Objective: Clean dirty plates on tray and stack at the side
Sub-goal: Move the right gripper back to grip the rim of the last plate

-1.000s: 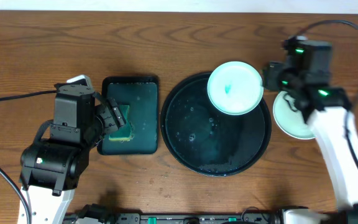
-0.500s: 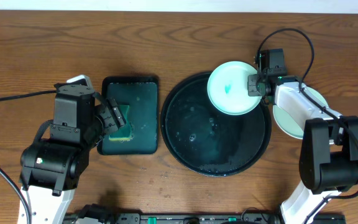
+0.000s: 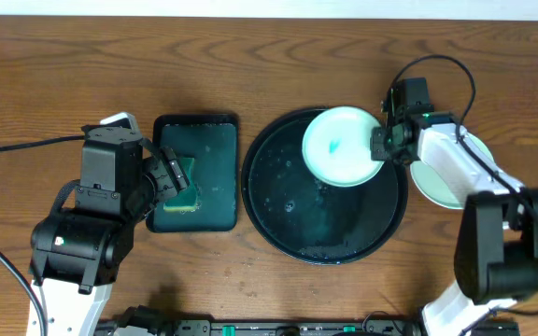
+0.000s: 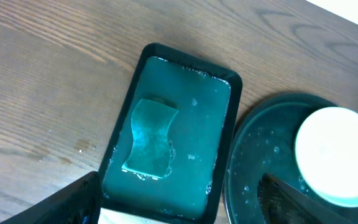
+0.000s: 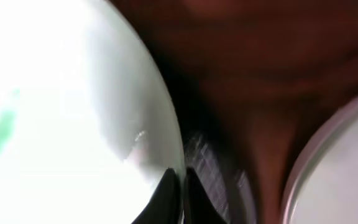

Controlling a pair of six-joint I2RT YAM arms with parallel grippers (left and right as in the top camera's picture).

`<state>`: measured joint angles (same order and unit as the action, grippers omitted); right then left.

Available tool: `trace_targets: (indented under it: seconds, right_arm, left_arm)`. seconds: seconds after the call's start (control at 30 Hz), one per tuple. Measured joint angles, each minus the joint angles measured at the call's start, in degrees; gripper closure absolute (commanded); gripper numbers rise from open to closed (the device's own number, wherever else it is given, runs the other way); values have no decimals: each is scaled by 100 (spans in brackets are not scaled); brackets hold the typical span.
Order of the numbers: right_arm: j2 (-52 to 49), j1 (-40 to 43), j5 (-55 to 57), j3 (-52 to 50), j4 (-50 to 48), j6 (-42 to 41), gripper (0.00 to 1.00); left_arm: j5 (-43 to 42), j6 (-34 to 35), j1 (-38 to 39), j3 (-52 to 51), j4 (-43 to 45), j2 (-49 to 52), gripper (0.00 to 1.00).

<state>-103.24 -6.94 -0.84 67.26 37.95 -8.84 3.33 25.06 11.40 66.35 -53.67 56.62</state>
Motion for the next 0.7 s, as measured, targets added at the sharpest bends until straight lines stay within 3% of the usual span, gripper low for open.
trace_targets:
  seconds: [0.23,0.5,0.57,0.6,0.7]
  right_arm:
    - [817,-531,-704,-9,1421,-205,99]
    - [557,-1047,-516,-726,647,-1047,98]
    - [501,-1038,-393,-833,542,-1279,81]
    - [498,-1014,-328,-850,509,-1357,76]
    - [535,-964,-236,-813,542,-1364,71]
  left_arm:
    - [0,0,0,0,0,0,20]
    - [0,0,0,0,2,0,19]
    - [0,0,0,0,-4,0,19]
    - [-2,0,0,0,-28,0,14]
    - [-24,-31,0,-2,-155,9,7]
